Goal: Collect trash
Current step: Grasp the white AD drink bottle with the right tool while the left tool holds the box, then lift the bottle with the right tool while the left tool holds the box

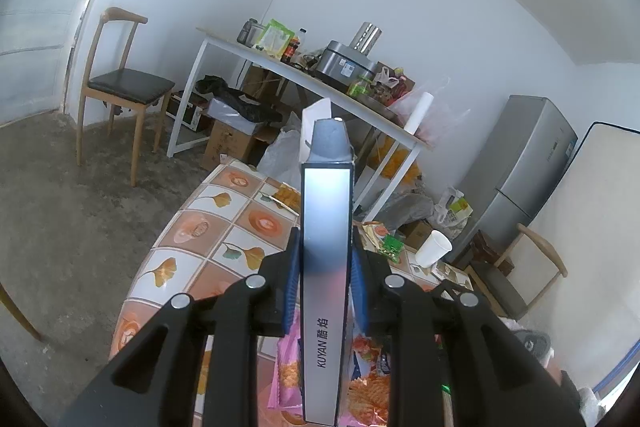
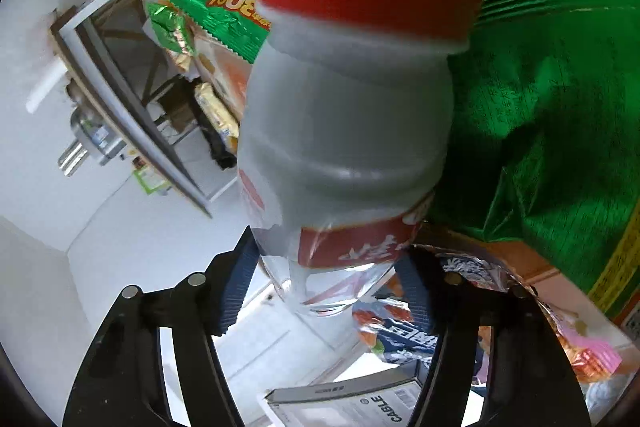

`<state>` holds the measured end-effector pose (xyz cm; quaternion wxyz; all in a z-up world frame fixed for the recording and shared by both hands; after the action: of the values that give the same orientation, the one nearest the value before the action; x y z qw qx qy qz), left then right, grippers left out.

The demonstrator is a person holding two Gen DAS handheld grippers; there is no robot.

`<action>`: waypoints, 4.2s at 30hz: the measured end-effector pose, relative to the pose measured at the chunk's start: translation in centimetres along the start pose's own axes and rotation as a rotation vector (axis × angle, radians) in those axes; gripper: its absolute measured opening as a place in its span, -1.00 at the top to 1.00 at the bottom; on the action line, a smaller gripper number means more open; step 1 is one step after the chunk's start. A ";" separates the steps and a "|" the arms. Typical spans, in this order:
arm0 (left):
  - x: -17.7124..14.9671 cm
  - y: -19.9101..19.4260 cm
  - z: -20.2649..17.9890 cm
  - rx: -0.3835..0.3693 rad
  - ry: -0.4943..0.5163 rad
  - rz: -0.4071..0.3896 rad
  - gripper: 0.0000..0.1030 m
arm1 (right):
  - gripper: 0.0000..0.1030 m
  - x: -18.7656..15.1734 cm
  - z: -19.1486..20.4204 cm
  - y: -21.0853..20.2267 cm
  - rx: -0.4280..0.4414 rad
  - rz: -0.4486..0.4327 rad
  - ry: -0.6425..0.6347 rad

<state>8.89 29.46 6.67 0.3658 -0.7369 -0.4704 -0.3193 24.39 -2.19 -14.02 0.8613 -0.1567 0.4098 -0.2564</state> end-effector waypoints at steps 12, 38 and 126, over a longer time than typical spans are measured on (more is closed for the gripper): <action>-0.1 -0.5 0.2 0.005 -0.016 -0.002 0.58 | -0.19 -2.5 0.3 -1.7 -0.010 0.273 -0.386; -3.3 1.5 2.7 -0.125 -0.238 0.294 0.58 | -0.16 -11.0 1.5 -3.2 -0.712 -0.205 -1.406; -6.1 3.2 0.5 -0.002 -0.085 0.298 0.57 | -0.18 -12.6 3.0 -5.8 -0.604 -0.343 -1.345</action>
<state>9.78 26.17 0.67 0.3882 -0.8117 -0.3705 -0.2304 18.21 0.40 -1.46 0.7933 -0.5701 -0.1817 -0.1123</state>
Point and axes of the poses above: each gripper's, at about its wrist camera, not at the fingertips, and y roughly the way its jaws point, z to its left, x to its top, the point moved 1 cm from there along y, roughly the way its jaws point, and after that the axes turned 12 degrees about -x, right-handed, at the moved point
